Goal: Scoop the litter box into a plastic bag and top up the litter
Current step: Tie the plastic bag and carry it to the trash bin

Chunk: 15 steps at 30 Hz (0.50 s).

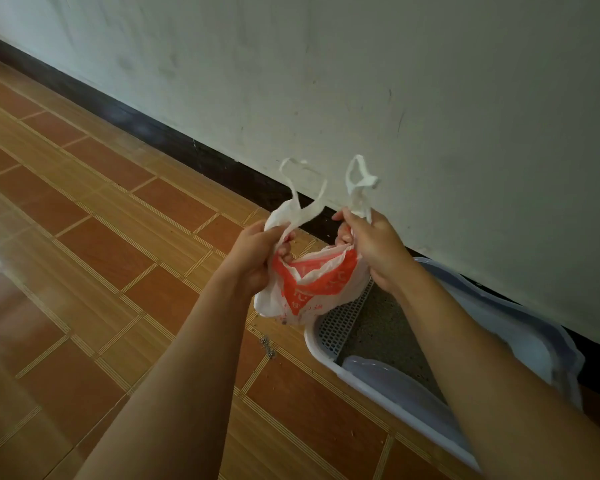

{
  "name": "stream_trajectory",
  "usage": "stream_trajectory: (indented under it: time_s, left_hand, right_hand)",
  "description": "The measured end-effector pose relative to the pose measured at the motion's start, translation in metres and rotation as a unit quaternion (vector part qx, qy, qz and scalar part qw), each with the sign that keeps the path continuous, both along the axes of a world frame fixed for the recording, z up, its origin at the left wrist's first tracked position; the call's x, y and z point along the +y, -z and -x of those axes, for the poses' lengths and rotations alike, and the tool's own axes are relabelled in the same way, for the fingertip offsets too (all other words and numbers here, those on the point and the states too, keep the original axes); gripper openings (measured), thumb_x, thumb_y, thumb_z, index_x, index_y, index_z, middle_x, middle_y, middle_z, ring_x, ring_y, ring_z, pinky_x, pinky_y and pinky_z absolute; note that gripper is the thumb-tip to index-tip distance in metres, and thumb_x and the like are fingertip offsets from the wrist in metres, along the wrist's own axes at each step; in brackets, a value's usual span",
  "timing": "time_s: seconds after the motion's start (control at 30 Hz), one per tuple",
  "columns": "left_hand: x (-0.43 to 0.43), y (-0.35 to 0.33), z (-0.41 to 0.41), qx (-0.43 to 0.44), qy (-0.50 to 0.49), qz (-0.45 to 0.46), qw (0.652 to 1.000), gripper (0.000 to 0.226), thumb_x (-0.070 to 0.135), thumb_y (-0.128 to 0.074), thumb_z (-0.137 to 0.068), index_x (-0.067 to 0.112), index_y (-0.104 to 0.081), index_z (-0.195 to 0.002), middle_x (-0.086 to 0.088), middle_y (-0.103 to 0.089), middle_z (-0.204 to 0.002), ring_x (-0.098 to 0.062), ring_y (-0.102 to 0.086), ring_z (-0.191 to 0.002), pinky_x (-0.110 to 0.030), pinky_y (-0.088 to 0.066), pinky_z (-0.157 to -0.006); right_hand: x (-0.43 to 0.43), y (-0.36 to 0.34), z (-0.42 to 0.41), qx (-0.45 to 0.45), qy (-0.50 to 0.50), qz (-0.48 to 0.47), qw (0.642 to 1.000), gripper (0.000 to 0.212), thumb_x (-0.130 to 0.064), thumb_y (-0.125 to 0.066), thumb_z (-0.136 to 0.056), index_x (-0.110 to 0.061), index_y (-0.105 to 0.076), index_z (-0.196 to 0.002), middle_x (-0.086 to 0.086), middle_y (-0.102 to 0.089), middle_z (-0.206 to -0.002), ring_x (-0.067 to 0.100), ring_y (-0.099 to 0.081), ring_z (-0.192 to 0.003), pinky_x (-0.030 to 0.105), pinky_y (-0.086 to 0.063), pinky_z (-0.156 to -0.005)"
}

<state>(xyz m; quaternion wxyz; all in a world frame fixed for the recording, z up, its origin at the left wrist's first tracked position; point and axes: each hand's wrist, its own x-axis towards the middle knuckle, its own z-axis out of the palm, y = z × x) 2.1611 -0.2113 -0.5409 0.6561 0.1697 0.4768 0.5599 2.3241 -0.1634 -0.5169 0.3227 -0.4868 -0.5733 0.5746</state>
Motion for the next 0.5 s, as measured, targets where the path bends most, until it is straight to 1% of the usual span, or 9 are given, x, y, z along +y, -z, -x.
stream_trajectory:
  time_s: [0.03, 0.1, 0.17, 0.2, 0.23, 0.27, 0.37, 0.43, 0.5]
  left_hand:
    - [0.003, -0.001, -0.004, 0.053, -0.005, 0.007, 0.999, 0.038, 0.008, -0.047, -0.096, 0.003, -0.042, -0.133, -0.002, -0.056, -0.06, -0.004, -0.044, -0.04, -0.017, -0.044, -0.041]
    - [0.007, -0.003, -0.01, 0.155, -0.008, 0.008, 0.988, 0.033, 0.009, -0.045, -0.098, 0.005, -0.045, -0.131, -0.003, -0.053, -0.064, -0.004, -0.04, -0.042, -0.017, -0.039, -0.041]
    - [0.007, -0.006, -0.016, 0.236, 0.006, 0.004, 0.972, 0.025, 0.009, -0.041, -0.099, 0.008, -0.05, -0.122, -0.002, -0.049, -0.063, -0.006, -0.038, -0.045, -0.016, -0.037, -0.041]
    - [0.007, -0.007, -0.018, 0.257, 0.021, -0.002, 0.966, 0.022, 0.008, -0.039, -0.099, 0.007, -0.053, -0.116, -0.001, -0.046, -0.061, -0.006, -0.037, -0.046, -0.015, -0.036, -0.041]
    - [0.005, -0.009, -0.019, 0.262, 0.04, -0.006, 0.964, 0.021, 0.007, -0.037, -0.099, 0.006, -0.054, -0.111, -0.001, -0.045, -0.06, -0.006, -0.037, -0.047, -0.015, -0.036, -0.041]
    - [0.004, -0.01, -0.018, 0.248, 0.059, -0.008, 0.967, 0.019, 0.006, -0.036, -0.098, 0.006, -0.053, -0.107, -0.002, -0.044, -0.061, -0.006, -0.037, -0.049, -0.015, -0.036, -0.043]
    - [-0.003, -0.011, -0.012, 0.162, 0.106, -0.02, 0.981, 0.018, 0.005, -0.038, -0.093, 0.006, -0.046, -0.109, -0.005, -0.044, -0.069, -0.009, -0.04, -0.056, -0.017, -0.04, -0.049]
    - [-0.007, -0.012, -0.009, 0.154, 0.143, -0.042, 0.977, 0.014, 0.011, -0.043, -0.092, 0.011, -0.049, -0.106, -0.003, -0.047, -0.071, -0.008, -0.043, -0.059, -0.018, -0.043, -0.054]
    - [-0.008, -0.012, -0.007, 0.176, 0.179, -0.06, 0.966, 0.01, 0.023, -0.052, -0.09, 0.016, -0.054, -0.096, 0.0, -0.05, -0.07, -0.006, -0.047, -0.058, -0.017, -0.046, -0.056]
  right_hand:
    - [-0.001, -0.001, 0.003, -0.036, -0.018, -0.032, 0.999, 0.023, -0.026, -0.039, -0.099, -0.019, -0.054, -0.082, -0.006, -0.044, -0.058, 0.01, -0.045, -0.059, 0.031, -0.043, -0.071]
    - [-0.004, -0.004, 0.01, -0.118, -0.061, -0.097, 0.986, 0.024, -0.024, -0.038, -0.099, -0.021, -0.05, -0.079, -0.006, -0.043, -0.062, 0.007, -0.043, -0.059, 0.021, -0.04, -0.064]
    - [-0.006, -0.004, 0.016, -0.172, -0.101, -0.132, 0.971, 0.018, -0.022, -0.038, -0.1, -0.019, -0.05, -0.087, -0.009, -0.044, -0.066, 0.003, -0.043, -0.061, 0.017, -0.034, -0.058]
    - [-0.006, -0.003, 0.018, -0.189, -0.116, -0.141, 0.965, 0.014, -0.021, -0.038, -0.099, -0.017, -0.05, -0.093, -0.01, -0.044, -0.067, 0.001, -0.043, -0.062, 0.018, -0.033, -0.056]
    - [-0.005, -0.002, 0.02, -0.211, -0.124, -0.151, 0.958, 0.013, -0.02, -0.038, -0.099, -0.016, -0.05, -0.099, -0.01, -0.045, -0.069, 0.002, -0.044, -0.063, 0.018, -0.032, -0.056]
    - [-0.005, 0.0, 0.022, -0.235, -0.127, -0.161, 0.95, 0.015, -0.02, -0.038, -0.099, -0.014, -0.051, -0.104, -0.009, -0.046, -0.072, 0.004, -0.047, -0.067, 0.019, -0.034, -0.056]
    - [-0.004, 0.0, 0.024, -0.289, -0.129, -0.175, 0.932, 0.027, -0.024, -0.037, -0.099, -0.006, -0.052, -0.112, 0.001, -0.057, -0.091, 0.017, -0.056, -0.086, 0.025, -0.04, -0.065]
    - [-0.004, 0.0, 0.024, -0.333, -0.142, -0.18, 0.915, 0.03, -0.024, -0.037, -0.1, -0.005, -0.05, -0.119, 0.008, -0.06, -0.104, 0.021, -0.057, -0.096, 0.028, -0.039, -0.072]
    - [-0.004, 0.001, 0.026, -0.389, -0.157, -0.18, 0.89, 0.029, -0.021, -0.037, -0.1, -0.007, -0.048, -0.122, 0.012, -0.061, -0.11, 0.026, -0.058, -0.101, 0.031, -0.043, -0.075]
